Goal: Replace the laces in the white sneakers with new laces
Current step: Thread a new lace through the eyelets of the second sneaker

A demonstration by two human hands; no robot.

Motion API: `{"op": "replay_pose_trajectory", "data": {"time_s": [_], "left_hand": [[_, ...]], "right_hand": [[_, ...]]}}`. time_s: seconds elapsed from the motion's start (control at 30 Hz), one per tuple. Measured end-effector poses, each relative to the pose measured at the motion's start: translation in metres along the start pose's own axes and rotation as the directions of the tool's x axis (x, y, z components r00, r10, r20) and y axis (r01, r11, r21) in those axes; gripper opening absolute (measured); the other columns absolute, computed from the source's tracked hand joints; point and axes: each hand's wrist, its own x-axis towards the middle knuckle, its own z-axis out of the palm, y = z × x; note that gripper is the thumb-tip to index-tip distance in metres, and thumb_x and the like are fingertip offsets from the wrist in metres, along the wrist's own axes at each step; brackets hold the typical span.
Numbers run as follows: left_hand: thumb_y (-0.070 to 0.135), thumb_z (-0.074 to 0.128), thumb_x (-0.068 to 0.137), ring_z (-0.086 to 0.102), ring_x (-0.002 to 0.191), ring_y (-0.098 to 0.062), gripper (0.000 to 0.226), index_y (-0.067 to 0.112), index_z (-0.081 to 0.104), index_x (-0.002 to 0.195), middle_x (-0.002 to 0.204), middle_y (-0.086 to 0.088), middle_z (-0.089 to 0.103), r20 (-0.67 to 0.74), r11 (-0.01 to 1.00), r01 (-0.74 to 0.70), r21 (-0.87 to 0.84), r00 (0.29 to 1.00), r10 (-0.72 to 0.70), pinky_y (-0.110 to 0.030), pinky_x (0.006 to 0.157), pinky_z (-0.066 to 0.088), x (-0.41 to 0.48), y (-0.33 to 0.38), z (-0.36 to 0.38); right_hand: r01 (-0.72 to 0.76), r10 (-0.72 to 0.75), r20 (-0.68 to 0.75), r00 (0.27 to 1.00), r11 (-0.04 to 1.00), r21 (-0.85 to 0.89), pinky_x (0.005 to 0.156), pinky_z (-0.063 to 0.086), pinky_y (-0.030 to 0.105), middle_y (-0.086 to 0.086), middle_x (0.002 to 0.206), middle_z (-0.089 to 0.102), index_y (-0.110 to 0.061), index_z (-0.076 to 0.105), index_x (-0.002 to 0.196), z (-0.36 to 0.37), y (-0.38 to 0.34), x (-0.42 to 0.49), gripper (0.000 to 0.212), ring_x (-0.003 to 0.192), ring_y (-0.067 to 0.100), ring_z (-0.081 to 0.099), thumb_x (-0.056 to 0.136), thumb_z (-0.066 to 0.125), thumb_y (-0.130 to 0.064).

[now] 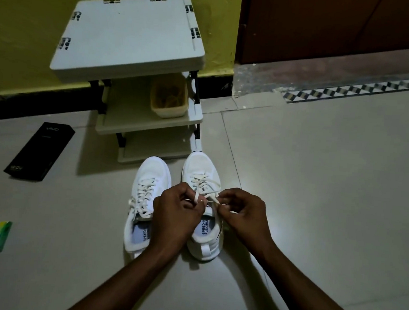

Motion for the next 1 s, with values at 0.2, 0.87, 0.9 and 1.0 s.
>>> {"op": "replay_pose_trajectory", "data": {"time_s": [0.2, 0.87, 0.9, 1.0], "left_hand": [[0.020, 0.082, 0.079, 0.067, 0.062, 0.004, 0.021, 0.020, 0.064, 0.069, 0.063, 0.014, 0.069, -0.046, 0.994, -0.044, 0.098, 0.998, 0.048, -0.023, 0.062, 0.054, -0.004, 0.003, 0.003], [0.030, 0.071, 0.085, 0.069, 0.077, -0.005, 0.006, 0.029, 0.072, 0.091, 0.081, 0.014, 0.073, 0.044, 0.976, -0.184, 0.114, 0.983, 0.180, -0.037, 0.070, 0.058, -0.002, -0.014, 0.010], [0.033, 0.069, 0.085, 0.070, 0.080, -0.006, 0.009, 0.029, 0.074, 0.092, 0.083, 0.015, 0.074, 0.046, 0.978, -0.177, 0.112, 0.984, 0.173, -0.038, 0.073, 0.059, -0.002, -0.015, 0.010], [0.029, 0.072, 0.086, 0.070, 0.080, -0.005, 0.009, 0.027, 0.076, 0.094, 0.085, 0.014, 0.075, 0.007, 0.976, -0.182, 0.121, 0.983, 0.183, -0.036, 0.074, 0.058, -0.005, -0.014, 0.011]], "right_hand": [[-0.012, 0.012, -0.002, 1.000, 1.000, 0.018, 0.075, 0.060, 0.029, 0.000, 0.085, 0.076, -0.011, 0.074, 0.095, 0.002, 0.000, 0.000, 0.023, 0.081, 0.014, 0.074, 0.076, 0.079, 0.002], [0.007, -0.006, -0.012, 1.000, 0.998, 0.055, 0.073, 0.059, 0.025, -0.001, 0.085, 0.075, -0.011, 0.070, 0.093, 0.004, -0.002, -0.002, 0.025, 0.081, 0.014, 0.074, 0.074, 0.082, -0.001], [0.004, -0.004, -0.011, 1.000, 0.998, 0.058, 0.073, 0.059, 0.025, -0.001, 0.085, 0.075, -0.011, 0.070, 0.093, 0.004, -0.002, -0.002, 0.025, 0.081, 0.014, 0.074, 0.074, 0.083, -0.001], [0.006, -0.006, -0.013, 1.000, 0.998, 0.059, 0.072, 0.059, 0.024, 0.000, 0.085, 0.075, -0.010, 0.070, 0.093, 0.003, -0.003, -0.003, 0.025, 0.080, 0.014, 0.074, 0.074, 0.083, 0.000]]}}
